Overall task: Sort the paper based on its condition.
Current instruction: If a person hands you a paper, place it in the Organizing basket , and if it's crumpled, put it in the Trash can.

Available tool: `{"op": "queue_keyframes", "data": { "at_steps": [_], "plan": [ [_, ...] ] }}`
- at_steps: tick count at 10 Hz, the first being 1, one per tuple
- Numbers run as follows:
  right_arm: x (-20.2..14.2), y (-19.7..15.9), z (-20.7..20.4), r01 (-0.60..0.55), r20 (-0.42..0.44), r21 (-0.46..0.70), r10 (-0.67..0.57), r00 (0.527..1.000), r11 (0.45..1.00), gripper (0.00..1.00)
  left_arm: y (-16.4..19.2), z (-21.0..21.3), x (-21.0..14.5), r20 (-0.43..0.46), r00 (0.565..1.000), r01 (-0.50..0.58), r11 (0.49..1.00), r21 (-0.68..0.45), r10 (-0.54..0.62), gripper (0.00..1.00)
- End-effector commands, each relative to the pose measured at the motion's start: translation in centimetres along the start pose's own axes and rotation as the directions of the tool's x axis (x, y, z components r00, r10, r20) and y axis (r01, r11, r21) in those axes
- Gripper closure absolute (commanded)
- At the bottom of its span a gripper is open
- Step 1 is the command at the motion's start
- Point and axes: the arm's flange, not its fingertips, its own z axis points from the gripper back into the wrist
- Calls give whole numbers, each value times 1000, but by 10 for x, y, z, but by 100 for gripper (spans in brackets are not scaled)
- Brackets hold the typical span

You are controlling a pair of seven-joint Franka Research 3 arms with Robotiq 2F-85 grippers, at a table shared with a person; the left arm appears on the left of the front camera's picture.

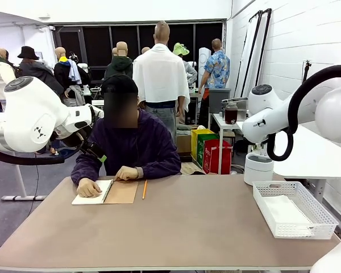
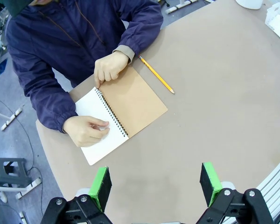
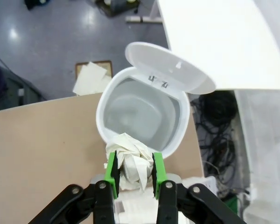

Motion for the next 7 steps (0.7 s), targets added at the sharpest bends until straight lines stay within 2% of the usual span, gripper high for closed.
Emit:
{"op": "queue_keyframes", "data": {
  "at_steps": [1, 7],
  "plan": [
    [14, 6, -17, 66, 5, -47, -66, 998, 997, 65, 1, 0, 1, 5, 1000, -2, 1000, -1, 2, 0],
    [27, -5, -62, 132, -80, -54, -136, 988, 990, 65, 1, 0, 1, 5, 1000, -2, 1000, -1, 2, 0]
  ]
}}
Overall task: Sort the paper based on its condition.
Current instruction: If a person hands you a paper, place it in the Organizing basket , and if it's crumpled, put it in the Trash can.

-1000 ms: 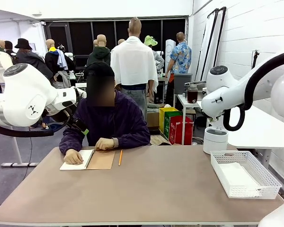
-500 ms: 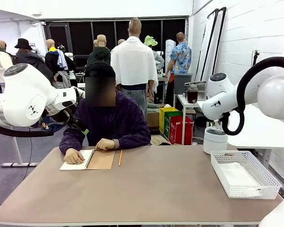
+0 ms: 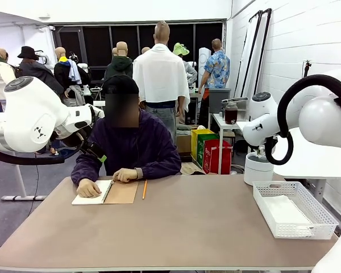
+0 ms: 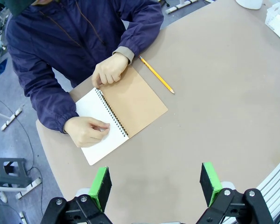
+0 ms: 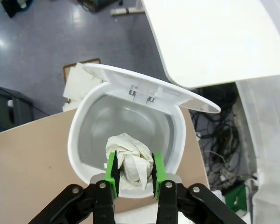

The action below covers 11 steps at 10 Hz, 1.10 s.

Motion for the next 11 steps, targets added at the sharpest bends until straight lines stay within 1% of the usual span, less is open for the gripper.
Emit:
{"op": "queue_keyframes", "data": {
  "at_steps": [1, 3, 4, 6, 7, 9, 10, 11],
  "plan": [
    [10, 8, -9, 39, -30, -10, -40, 999, 999, 65, 1, 0, 1, 5, 1000, -2, 1000, -1, 2, 0],
    [13, 7, -15, 55, -46, -12, -55, 997, 998, 65, 1, 0, 1, 5, 1000, -2, 1000, -1, 2, 0],
    [14, 5, -18, 73, -40, -11, -73, 997, 997, 65, 1, 0, 1, 5, 1000, -2, 1000, -1, 2, 0],
    [17, 3, -23, 82, -51, 9, -81, 995, 997, 65, 1, 0, 1, 5, 1000, -2, 1000, -1, 2, 0],
    [17, 2, -24, 92, -67, 17, -90, 994, 996, 52, 1, 0, 1, 5, 1000, -2, 1000, -1, 2, 0],
    [16, 1, -22, 99, -73, 26, -97, 993, 995, 12, 1, 0, 1, 5, 1000, -2, 1000, -1, 2, 0],
    [17, 0, -21, 106, -76, 32, -104, 992, 994, 0, 1, 0, 1, 5, 1000, -2, 1000, -1, 2, 0],
    [16, -2, -18, 117, -79, 45, -113, 990, 992, 0, 1, 0, 1, 5, 1000, -2, 1000, -1, 2, 0]
  ]
}}
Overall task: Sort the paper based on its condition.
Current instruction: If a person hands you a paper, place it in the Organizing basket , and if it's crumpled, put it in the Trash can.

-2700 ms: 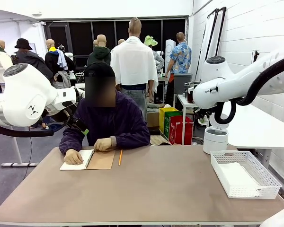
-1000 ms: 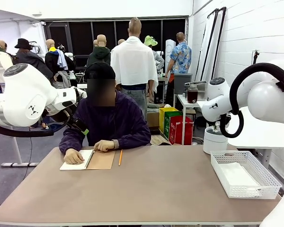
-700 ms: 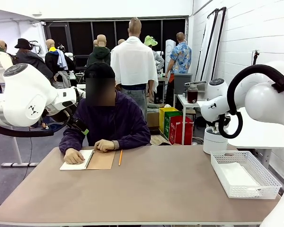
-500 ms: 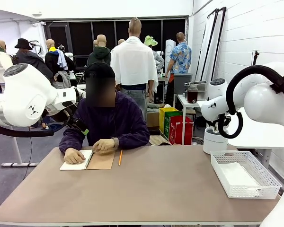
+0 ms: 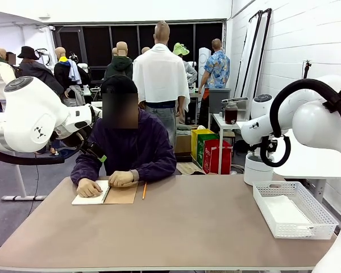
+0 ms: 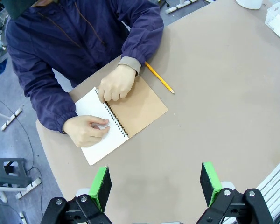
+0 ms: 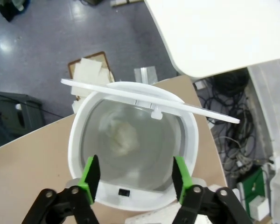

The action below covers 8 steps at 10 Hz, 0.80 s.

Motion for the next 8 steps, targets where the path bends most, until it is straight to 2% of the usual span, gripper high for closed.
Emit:
{"op": "queue_keyframes", "data": {
  "at_steps": [1, 4, 5, 6, 8],
  "plan": [
    [5, -1, 8, 11, -13, 23, -10, 1000, 1000, 0, 1, 0, 1, 5, 1000, -2, 1000, -1, 2, 0],
    [5, 0, 13, 14, -39, 20, -13, 999, 1000, 0, 1, 0, 1, 5, 1000, -2, 1000, -1, 2, 0],
    [6, 6, 13, -6, -41, -59, 4, 999, 998, 0, 1, 0, 1, 5, 1000, -2, 1000, -1, 2, 0],
    [3, -1, 11, 20, -4, 21, -20, 1000, 1000, 0, 1, 0, 1, 5, 1000, -2, 1000, -1, 2, 0],
    [3, -1, 11, 20, -4, 21, -20, 1000, 1000, 0, 1, 0, 1, 5, 1000, -2, 1000, -1, 2, 0]
  ]
}}
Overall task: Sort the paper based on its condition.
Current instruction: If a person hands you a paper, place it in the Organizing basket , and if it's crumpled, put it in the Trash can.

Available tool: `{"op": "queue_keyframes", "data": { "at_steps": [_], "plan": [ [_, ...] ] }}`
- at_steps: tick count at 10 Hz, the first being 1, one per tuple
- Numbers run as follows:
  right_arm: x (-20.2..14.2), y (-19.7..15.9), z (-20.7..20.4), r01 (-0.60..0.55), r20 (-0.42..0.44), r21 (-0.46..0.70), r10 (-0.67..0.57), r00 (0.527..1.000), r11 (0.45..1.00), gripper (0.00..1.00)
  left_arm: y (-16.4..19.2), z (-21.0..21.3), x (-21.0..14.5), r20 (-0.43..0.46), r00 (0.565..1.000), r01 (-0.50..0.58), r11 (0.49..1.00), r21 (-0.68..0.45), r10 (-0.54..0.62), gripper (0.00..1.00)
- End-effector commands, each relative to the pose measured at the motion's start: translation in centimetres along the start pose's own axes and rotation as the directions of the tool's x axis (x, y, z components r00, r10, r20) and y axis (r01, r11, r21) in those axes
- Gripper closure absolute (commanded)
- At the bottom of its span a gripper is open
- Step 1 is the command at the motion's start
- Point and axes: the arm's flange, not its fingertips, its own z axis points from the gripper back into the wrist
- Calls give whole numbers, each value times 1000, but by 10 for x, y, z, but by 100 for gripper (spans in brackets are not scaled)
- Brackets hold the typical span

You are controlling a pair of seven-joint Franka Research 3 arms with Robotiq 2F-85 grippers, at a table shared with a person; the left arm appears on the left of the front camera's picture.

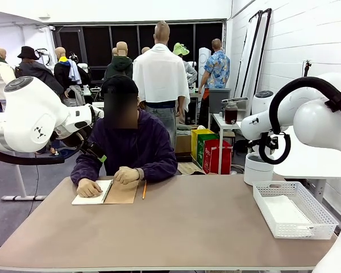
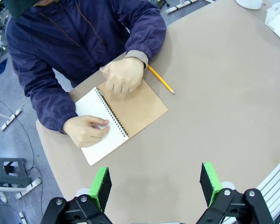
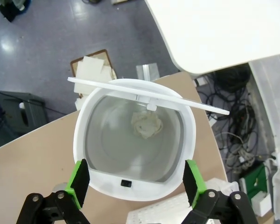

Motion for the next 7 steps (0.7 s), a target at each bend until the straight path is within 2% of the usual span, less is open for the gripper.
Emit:
{"op": "queue_keyframes", "data": {
  "at_steps": [1, 7],
  "plan": [
    [0, 0, -1, 3, 12, 12, -3, 1000, 1000, 0, 1, 0, 1, 5, 1000, -2, 1000, -1, 2, 0],
    [0, 0, -1, 3, 12, 12, -3, 1000, 1000, 0, 1, 0, 1, 5, 1000, -2, 1000, -1, 2, 0]
  ]
}}
